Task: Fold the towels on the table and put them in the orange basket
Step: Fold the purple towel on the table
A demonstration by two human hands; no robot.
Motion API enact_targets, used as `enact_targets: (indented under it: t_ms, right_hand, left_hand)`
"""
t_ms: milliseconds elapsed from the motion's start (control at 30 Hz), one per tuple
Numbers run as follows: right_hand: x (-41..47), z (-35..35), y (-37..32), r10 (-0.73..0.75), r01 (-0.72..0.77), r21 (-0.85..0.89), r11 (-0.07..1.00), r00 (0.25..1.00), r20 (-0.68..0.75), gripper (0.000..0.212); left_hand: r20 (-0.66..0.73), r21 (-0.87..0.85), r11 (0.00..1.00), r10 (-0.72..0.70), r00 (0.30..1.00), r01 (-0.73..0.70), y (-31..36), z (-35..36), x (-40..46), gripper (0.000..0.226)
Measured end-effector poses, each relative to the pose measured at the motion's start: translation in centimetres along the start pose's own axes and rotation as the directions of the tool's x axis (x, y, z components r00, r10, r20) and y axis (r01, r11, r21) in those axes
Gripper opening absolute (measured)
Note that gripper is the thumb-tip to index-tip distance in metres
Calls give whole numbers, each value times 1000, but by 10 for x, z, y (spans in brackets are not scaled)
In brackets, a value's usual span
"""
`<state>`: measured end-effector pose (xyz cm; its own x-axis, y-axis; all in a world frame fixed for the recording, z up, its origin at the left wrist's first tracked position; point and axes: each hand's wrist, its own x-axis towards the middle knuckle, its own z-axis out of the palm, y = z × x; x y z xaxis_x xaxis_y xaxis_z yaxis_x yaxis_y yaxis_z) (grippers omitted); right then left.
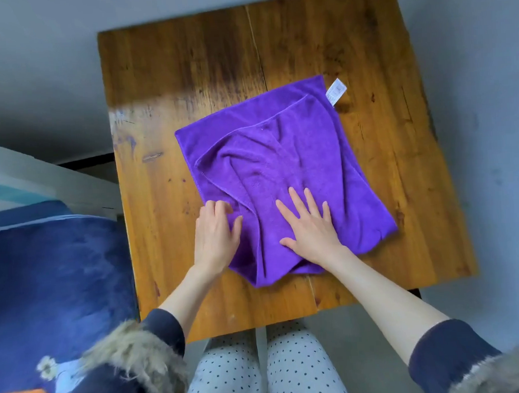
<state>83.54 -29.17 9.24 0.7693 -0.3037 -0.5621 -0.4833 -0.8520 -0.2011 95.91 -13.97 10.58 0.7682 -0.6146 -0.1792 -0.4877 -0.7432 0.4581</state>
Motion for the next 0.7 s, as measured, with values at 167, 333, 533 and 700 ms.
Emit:
enact_targets:
  t_ms: [167,333,533,700]
  right_hand:
    - [-1,5,-5,40,-42,-74,996,999,-31,86]
    - [-4,5,-11,97,-100,-105,989,995,-39,82]
    - [5,0,-20,134,-146,-163,976,988,-80,81]
    - [14,0,-24,182,-206,-173,963,973,-143,81]
  left_hand:
    - [213,71,996,41,976,-57,-24,12,-26,54]
    - [279,206,971,63,958,-123,-46,10,-9,63]
    - [284,313,934,83,955,-174,-53,-5,23,58]
    - [104,-21,996,94,990,-92,-28,-6,-5,19]
